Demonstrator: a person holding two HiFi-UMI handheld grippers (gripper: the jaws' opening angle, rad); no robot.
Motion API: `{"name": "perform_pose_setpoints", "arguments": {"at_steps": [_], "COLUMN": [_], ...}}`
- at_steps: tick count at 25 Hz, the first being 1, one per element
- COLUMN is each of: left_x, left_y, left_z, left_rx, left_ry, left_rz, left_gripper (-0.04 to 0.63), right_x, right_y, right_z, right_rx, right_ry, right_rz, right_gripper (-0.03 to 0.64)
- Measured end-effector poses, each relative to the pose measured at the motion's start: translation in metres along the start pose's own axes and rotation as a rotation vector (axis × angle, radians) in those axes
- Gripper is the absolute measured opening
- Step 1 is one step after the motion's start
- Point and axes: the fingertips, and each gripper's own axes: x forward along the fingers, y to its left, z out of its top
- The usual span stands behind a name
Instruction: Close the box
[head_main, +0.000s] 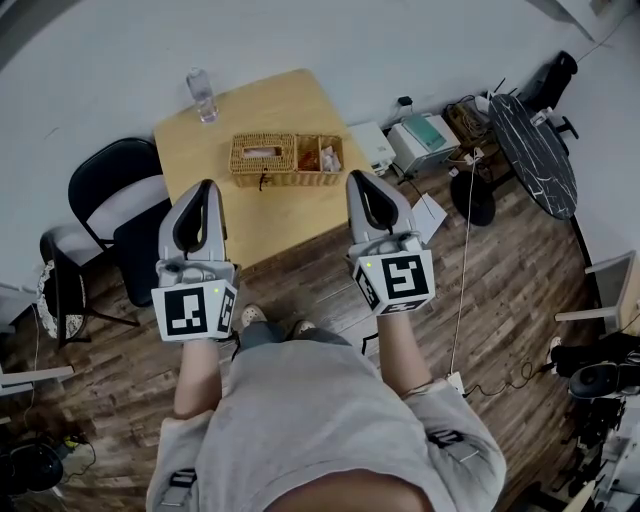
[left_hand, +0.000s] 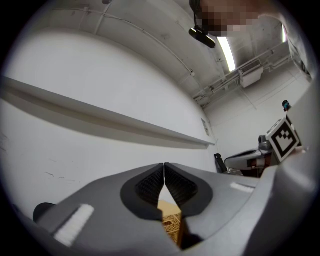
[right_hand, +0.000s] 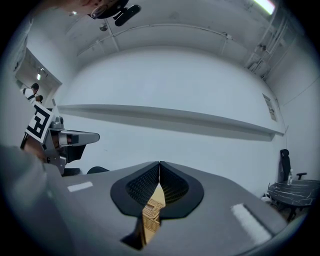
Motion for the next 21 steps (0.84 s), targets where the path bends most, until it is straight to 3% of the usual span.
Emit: {"name": "perform_pose_setpoints", "arguments": {"at_steps": [21], "left_x": [-0.011], "left_y": [-0.023], "left_z": [-0.001], "left_rx": [0.001], "left_ry": [0.018], "left_rz": [-0.001], "left_gripper": [0.061], "right_x": [-0.020], "right_y": [-0.005], "right_z": [-0.002], "right_rx": [0.000], "right_ry": [-0.012], "right_rz": [0.005], "right_gripper": [0.005]}}
